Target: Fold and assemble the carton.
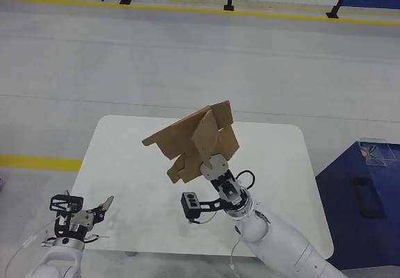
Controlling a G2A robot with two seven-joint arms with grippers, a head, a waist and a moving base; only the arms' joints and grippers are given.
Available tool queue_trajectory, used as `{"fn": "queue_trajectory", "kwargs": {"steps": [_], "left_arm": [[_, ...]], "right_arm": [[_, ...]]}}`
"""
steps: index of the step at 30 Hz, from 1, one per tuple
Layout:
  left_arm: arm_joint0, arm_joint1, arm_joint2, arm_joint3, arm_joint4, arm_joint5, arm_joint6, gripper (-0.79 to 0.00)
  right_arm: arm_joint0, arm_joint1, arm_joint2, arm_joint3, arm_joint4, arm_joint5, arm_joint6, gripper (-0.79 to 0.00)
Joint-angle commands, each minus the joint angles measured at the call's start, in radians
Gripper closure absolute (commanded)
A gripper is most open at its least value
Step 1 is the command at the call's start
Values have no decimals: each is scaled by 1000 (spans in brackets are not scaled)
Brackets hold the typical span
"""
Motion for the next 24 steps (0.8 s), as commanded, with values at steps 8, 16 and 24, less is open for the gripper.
{"fn": "queue_trajectory", "kwargs": {"steps": [8, 16, 24], "left_arm": [[0, 0, 0, 0, 0, 0, 0, -785], [0, 0, 0, 0, 0, 0, 0, -785], [0, 0, 0, 0, 0, 0, 0, -785]], "right_arm": [[27, 27, 275, 21, -904, -204, 421, 0], [81, 49, 432, 165, -1566, -942, 867, 0], [-16, 60, 531, 84, -1824, -1406, 758, 0]]}}
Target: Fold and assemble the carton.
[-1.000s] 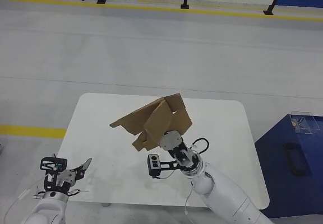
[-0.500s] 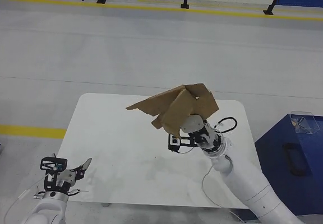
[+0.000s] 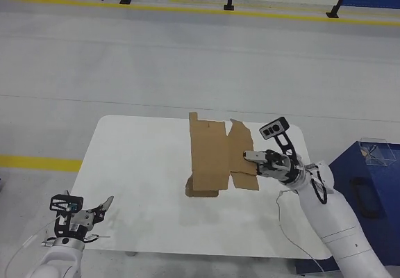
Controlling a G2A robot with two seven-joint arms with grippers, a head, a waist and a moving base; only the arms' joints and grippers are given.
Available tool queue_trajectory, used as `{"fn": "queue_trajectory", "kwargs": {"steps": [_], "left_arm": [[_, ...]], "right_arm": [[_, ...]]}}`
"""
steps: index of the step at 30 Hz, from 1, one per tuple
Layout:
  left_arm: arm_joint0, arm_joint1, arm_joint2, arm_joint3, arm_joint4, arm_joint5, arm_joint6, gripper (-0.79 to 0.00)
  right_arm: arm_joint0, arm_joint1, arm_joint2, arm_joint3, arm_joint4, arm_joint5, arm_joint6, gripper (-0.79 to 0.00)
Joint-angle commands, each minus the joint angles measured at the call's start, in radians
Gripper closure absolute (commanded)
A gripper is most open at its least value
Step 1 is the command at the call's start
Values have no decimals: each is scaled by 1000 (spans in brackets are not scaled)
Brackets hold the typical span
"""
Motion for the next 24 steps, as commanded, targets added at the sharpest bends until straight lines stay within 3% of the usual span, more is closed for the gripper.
{"fn": "queue_trajectory", "kwargs": {"steps": [1, 3, 16, 19, 22, 24], "left_arm": [[0, 0, 0, 0, 0, 0, 0, -785], [0, 0, 0, 0, 0, 0, 0, -785], [0, 0, 0, 0, 0, 0, 0, -785], [0, 0, 0, 0, 0, 0, 0, -785], [0, 0, 0, 0, 0, 0, 0, -785], [0, 0, 0, 0, 0, 0, 0, -785]], "right_arm": [[-27, 0, 11, -25, -41, -91, -16, 0], [-52, -1, 12, -52, -86, -145, -39, 0], [-57, -2, 9, -64, -98, -149, -47, 0], [-43, 8, 77, -137, -247, -234, -109, 0], [-56, 27, 174, -246, -502, -344, -220, 0], [-86, 35, 227, -320, -570, -418, -294, 0]]}}
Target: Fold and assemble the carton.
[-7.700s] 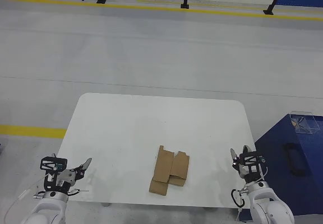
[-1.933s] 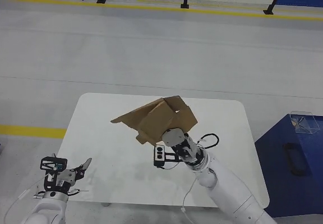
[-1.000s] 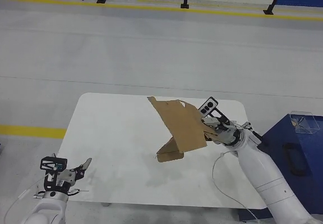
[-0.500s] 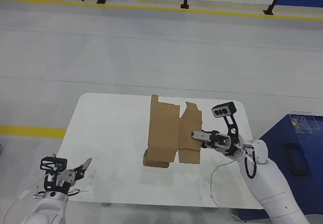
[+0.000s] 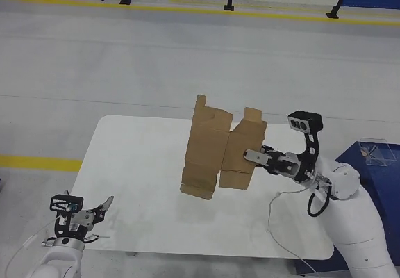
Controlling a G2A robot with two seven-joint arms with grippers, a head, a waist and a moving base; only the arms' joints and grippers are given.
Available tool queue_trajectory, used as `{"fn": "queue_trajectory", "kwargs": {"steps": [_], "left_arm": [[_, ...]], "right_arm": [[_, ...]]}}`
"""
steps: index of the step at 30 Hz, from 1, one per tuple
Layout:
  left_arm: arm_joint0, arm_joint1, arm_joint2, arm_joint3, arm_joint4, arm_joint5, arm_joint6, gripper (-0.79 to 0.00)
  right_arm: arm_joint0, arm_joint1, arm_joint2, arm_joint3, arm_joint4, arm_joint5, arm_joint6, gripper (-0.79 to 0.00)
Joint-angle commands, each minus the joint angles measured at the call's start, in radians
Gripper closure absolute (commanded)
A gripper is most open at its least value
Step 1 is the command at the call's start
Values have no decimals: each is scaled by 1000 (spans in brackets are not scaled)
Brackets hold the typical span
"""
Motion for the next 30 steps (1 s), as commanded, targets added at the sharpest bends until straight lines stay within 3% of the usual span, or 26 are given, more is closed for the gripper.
{"fn": "queue_trajectory", "kwargs": {"steps": [1, 7, 13, 30], "left_arm": [[0, 0, 0, 0, 0, 0, 0, -785], [0, 0, 0, 0, 0, 0, 0, -785], [0, 0, 0, 0, 0, 0, 0, -785], [0, 0, 0, 0, 0, 0, 0, -785]], "right_arm": [[-26, 6, 54, -63, -68, -74, -74, 0], [-84, 27, 212, -214, -431, -292, -297, 0], [-145, 14, 296, -359, -692, -292, -480, 0], [-303, -13, 366, -618, -1782, -288, -1140, 0]]}}
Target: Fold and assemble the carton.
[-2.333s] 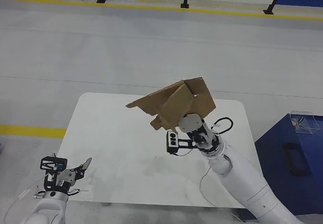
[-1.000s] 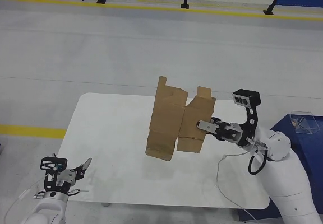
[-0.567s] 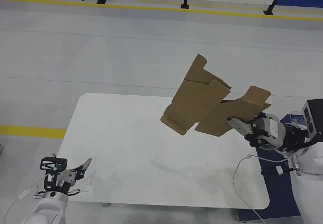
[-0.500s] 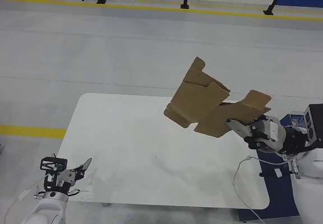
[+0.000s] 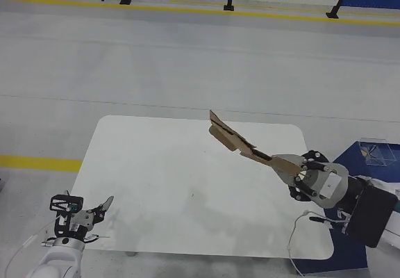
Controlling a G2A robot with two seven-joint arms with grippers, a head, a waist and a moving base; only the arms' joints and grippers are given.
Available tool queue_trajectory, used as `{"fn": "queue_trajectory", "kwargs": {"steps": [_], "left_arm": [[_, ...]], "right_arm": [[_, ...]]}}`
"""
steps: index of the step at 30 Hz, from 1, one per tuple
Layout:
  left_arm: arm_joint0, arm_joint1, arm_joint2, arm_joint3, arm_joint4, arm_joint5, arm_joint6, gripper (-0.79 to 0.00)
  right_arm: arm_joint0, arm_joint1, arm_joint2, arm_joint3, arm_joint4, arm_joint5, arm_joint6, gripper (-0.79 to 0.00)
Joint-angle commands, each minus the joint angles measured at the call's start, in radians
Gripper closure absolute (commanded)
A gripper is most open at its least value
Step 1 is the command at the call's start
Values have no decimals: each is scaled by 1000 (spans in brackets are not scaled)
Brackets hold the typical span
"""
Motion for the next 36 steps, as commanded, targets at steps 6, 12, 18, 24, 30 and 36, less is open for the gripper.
{"fn": "queue_trajectory", "kwargs": {"steps": [6, 12, 18, 24, 30, 36], "left_arm": [[0, 0, 0, 0, 0, 0, 0, -785], [0, 0, 0, 0, 0, 0, 0, -785], [0, 0, 0, 0, 0, 0, 0, -785], [0, 0, 0, 0, 0, 0, 0, -785], [0, 0, 0, 0, 0, 0, 0, -785], [0, 0, 0, 0, 0, 0, 0, -785]], "right_arm": [[-45, 11, -35, -113, -555, 64, -234, 0], [-97, 39, -106, -113, -942, 187, -483, 0], [-158, 44, -87, -92, -799, 175, -576, 0], [-116, 52, -28, -4, -213, -1, -495, 0], [-53, 133, -182, 68, 582, -1, -170, 0], [64, 211, -363, 194, 1385, -1, 307, 0]]}}
